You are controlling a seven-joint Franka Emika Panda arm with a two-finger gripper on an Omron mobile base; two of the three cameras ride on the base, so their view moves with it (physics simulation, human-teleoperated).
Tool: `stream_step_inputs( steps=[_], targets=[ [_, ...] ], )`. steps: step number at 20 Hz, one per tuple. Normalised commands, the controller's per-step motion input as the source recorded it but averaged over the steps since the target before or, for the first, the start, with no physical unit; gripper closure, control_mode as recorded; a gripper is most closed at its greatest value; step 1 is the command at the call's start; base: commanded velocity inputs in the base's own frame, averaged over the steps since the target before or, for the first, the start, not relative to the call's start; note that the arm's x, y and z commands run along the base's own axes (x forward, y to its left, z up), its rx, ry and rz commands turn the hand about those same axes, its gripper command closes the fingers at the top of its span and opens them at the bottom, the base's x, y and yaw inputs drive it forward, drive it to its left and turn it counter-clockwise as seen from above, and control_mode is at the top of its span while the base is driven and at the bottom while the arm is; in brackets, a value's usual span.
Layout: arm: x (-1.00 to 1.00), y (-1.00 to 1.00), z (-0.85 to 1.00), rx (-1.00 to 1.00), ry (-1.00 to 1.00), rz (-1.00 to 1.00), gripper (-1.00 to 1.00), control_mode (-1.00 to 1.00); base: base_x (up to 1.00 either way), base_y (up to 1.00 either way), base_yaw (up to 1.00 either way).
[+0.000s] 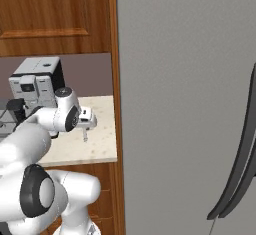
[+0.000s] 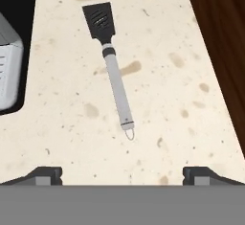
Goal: Put the eggplant and lemon in the pot. Retrieve the spatula and lightly stir the vegetables in the pot.
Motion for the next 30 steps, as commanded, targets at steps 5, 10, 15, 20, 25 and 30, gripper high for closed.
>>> stream_step_inputs(
  steps=[5,10,15,20,25,30],
  targets=[
    [0.05,0.01,-0.12,0.01,0.0,0.01,-1.0,-1.0,0.0,0.0,0.0],
    [0.31,0.0,-0.2,0.0,0.0,0.0,-1.0,-1.0,0.0,0.0,0.0],
    [0.3,0.05,-0.23,0.0,0.0,0.01,-1.0,-1.0,0.0,0.0,0.0],
    [0.0,0.12,-0.07,-0.01,0.0,0.03,-1.0,-1.0,0.0,0.0,0.0],
    [-0.09,0.12,-0.13,-0.01,0.0,0.04,-1.0,-1.0,0.0,0.0,0.0],
    [0.2,0.0,-0.26,0.0,0.0,0.03,-1.0,-1.0,0.0,0.0,0.0]
  ],
)
